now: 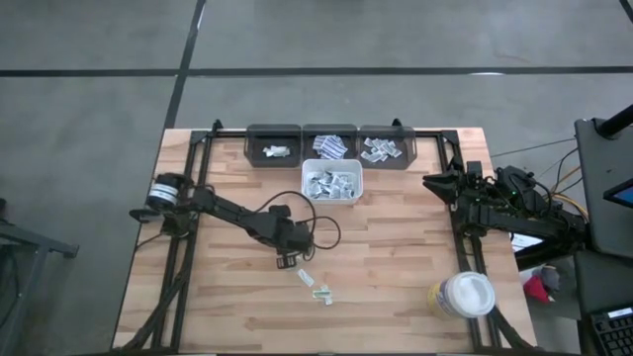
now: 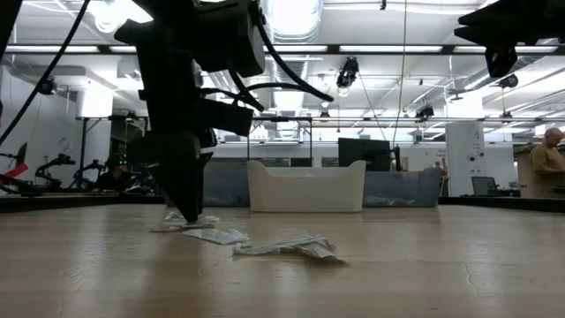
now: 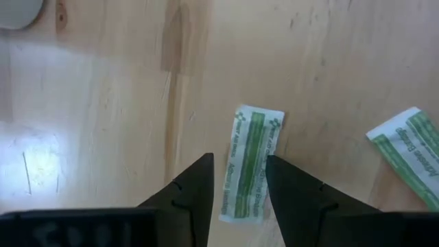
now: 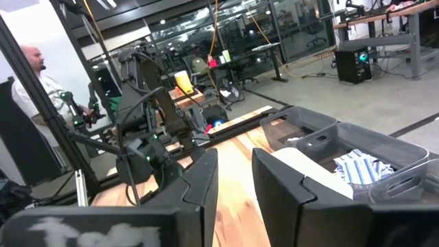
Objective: Pick & Place First Aid Supplies
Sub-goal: Put the green bandage into the left black bin
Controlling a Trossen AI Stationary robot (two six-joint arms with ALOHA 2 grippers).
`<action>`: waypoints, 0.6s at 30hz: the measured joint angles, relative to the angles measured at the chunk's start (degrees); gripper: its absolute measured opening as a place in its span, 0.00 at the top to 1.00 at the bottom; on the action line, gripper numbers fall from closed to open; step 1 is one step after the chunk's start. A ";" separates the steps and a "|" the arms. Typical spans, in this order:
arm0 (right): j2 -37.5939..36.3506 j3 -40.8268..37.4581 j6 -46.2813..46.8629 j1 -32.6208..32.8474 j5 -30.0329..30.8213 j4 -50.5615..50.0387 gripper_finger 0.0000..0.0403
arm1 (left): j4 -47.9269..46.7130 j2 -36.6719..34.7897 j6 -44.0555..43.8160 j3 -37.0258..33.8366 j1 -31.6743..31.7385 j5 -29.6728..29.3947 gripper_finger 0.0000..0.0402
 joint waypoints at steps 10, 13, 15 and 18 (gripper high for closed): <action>0.00 0.00 0.00 0.00 0.00 -0.38 0.82 | 2.84 0.11 -0.55 -3.63 0.32 0.34 0.69; 0.00 0.00 0.00 0.02 0.00 -0.38 0.83 | 3.73 0.14 -0.39 -4.03 0.32 0.51 0.74; 0.00 0.00 0.00 0.02 -0.01 -0.37 0.84 | 4.82 0.19 -0.29 -4.61 0.32 0.59 0.79; 0.00 0.00 0.00 0.02 0.00 -0.37 0.84 | 6.12 0.19 -0.36 -5.52 0.30 0.52 0.85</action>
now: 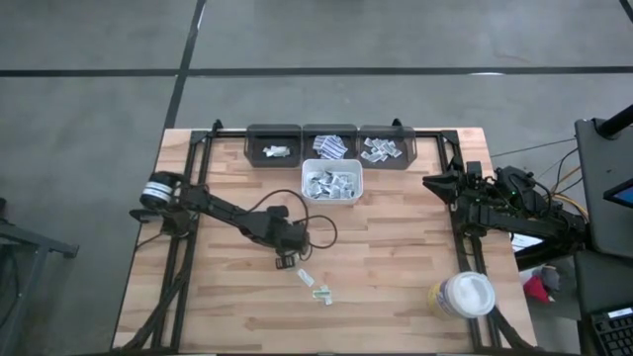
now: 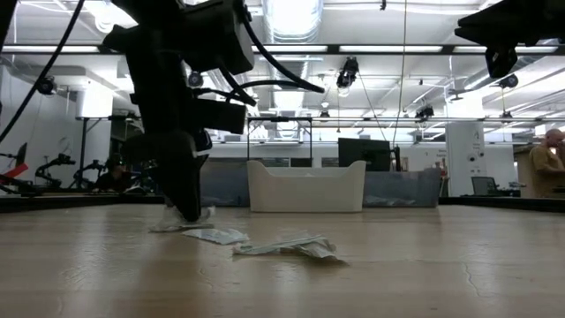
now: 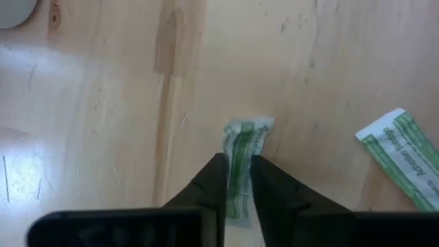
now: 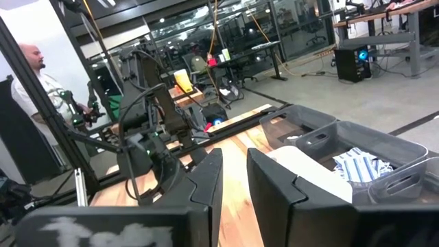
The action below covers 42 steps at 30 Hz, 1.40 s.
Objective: Pick & Place First Aid Supplies
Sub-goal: Put the green bandage into the left black bin
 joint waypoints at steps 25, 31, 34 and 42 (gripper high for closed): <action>0.00 0.00 0.00 -0.02 -0.02 -0.12 0.80 | -19.03 -14.06 -1.21 5.49 0.39 -15.66 1.00; 0.00 0.00 -0.02 0.00 -0.02 -0.48 0.83 | -19.28 -22.58 8.68 5.57 6.56 -27.10 1.00; 0.00 0.00 -0.02 -0.04 0.00 -0.48 0.84 | -17.88 -24.75 15.09 5.42 14.12 -25.78 1.00; 0.00 0.00 -0.02 -0.04 0.00 -0.48 0.82 | -5.73 -23.32 33.76 5.73 38.55 -5.43 1.00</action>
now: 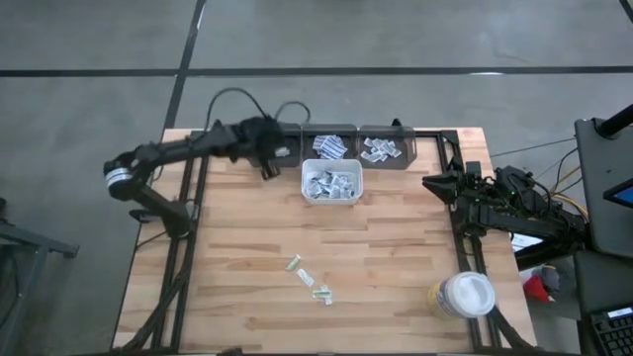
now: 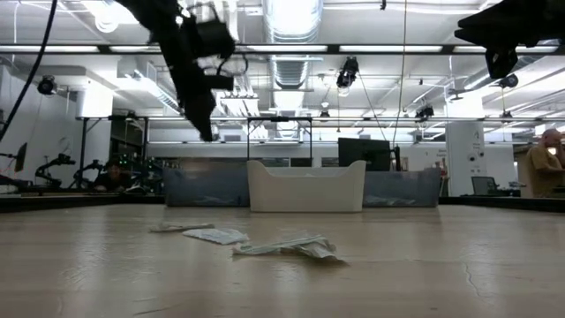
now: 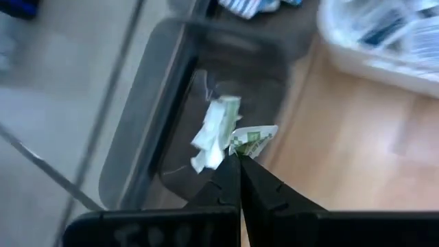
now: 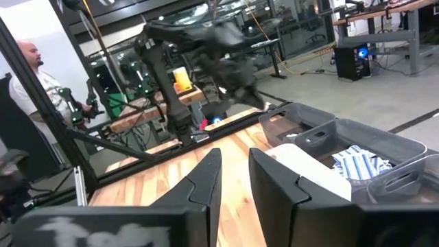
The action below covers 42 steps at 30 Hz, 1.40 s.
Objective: Pick & Place First Aid Supplies
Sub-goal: Put the green bandage into the left black bin
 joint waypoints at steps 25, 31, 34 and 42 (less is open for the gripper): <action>0.00 0.00 0.04 0.00 0.02 0.02 0.82 | 1.98 20.06 11.54 9.50 12.55 9.06 0.74; 0.00 0.00 0.04 0.01 0.02 0.02 0.84 | -13.43 16.14 4.97 16.42 11.07 10.11 0.68; 0.00 0.00 -0.02 0.01 0.04 0.00 0.84 | -21.58 12.89 -1.09 19.07 8.14 16.55 0.67; 0.00 0.00 -0.17 0.00 0.04 -0.11 0.81 | -23.43 3.14 -11.12 17.26 -8.94 28.01 0.67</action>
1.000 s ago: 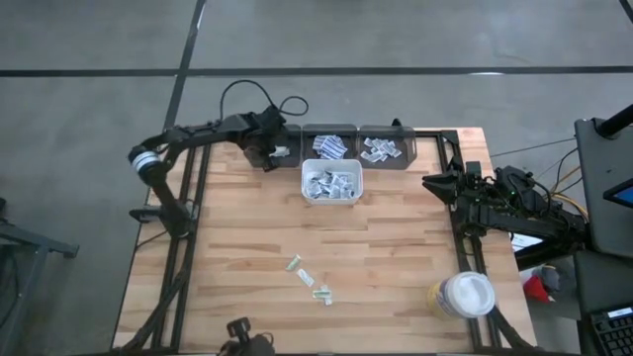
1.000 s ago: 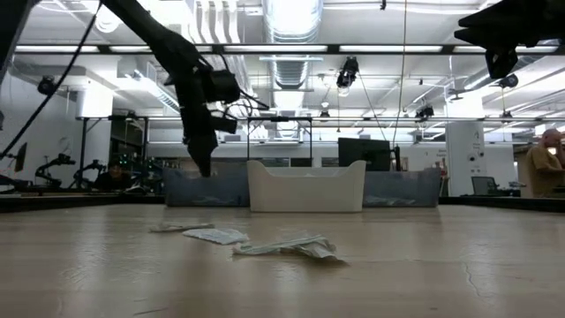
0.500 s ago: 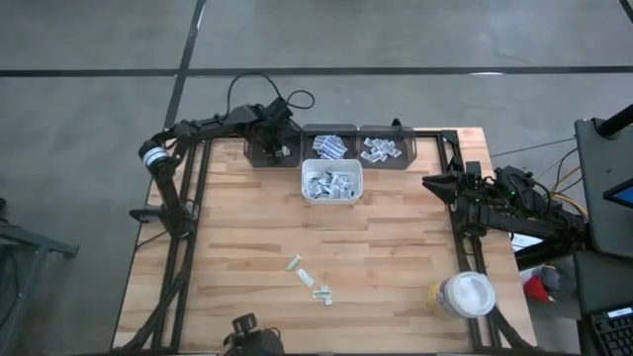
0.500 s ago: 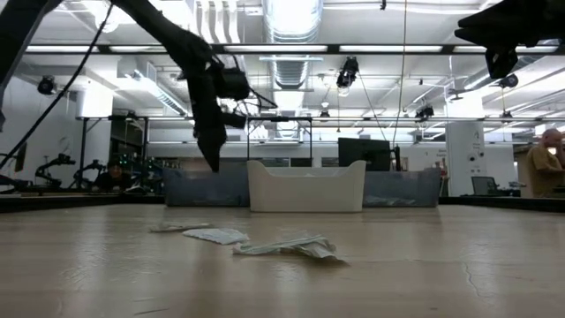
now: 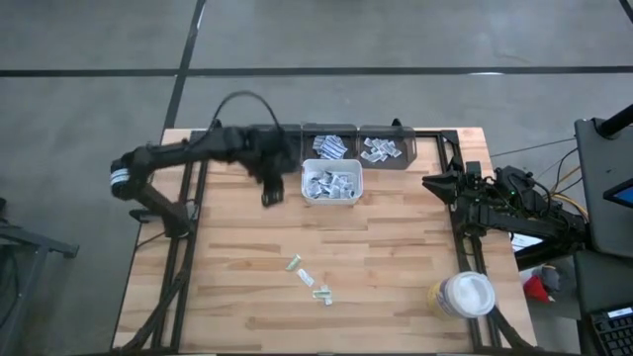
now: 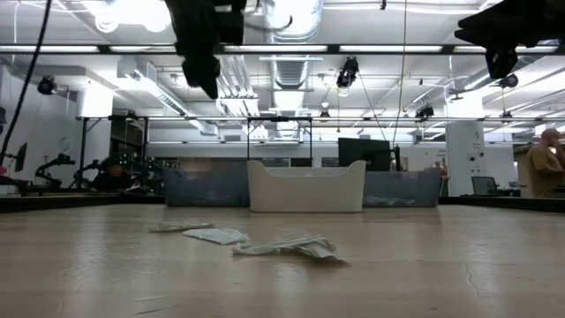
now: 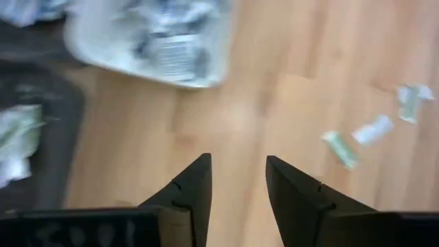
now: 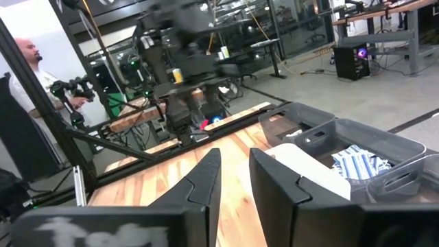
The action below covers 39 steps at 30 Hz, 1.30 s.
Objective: Pick & Place First Aid Supplies
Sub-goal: Put the green bandage into the left black bin
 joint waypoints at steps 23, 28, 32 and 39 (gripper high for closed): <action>0.00 0.00 0.50 0.00 -0.02 -0.06 0.82 | 18.95 9.42 -44.84 -10.78 -34.42 -17.32 0.67; 0.00 0.00 0.48 0.00 -0.02 -0.07 0.84 | 18.94 14.33 -45.72 -10.99 -34.41 -16.23 0.67; 0.00 0.00 0.46 0.00 -0.02 -0.11 0.84 | 18.81 18.35 -44.73 -10.82 -34.57 -12.93 0.67; 0.00 0.00 0.46 0.01 -0.02 -0.31 0.82 | 18.65 22.66 -45.54 -10.91 -34.74 -12.50 0.67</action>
